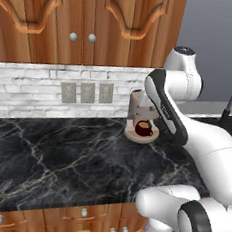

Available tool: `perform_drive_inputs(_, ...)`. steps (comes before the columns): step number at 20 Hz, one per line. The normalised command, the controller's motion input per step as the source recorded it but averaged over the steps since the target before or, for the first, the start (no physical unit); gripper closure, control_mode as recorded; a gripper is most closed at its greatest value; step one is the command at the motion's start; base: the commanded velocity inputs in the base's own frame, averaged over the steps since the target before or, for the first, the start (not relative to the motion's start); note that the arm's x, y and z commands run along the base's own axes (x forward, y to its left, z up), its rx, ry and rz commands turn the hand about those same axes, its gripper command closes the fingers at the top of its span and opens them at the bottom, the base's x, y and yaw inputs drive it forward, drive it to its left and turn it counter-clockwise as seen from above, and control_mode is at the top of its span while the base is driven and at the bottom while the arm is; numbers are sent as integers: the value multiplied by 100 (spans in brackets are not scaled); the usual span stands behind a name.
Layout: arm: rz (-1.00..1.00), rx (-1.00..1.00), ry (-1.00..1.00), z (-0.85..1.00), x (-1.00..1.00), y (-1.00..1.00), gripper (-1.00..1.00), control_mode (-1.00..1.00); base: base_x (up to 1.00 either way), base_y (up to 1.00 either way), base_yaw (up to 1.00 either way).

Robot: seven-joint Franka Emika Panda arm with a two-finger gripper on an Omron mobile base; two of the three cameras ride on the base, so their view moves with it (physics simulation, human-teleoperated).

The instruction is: Pick up the brewed coffee from the coffee machine and place it next to the breakfast plate on the dining counter.

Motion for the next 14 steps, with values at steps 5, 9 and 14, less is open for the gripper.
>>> perform_drive_inputs(5, 0, 0, 0, -3, -14, 0, -100, -100, 0, 0, 0)
perform_drive_inputs(9, 6, 0, -9, -23, -21, -12, -100, -100, 0, 0, 0)
perform_drive_inputs(14, 15, 0, -23, -41, 0, -33, -100, -100, 0, 0, 0)
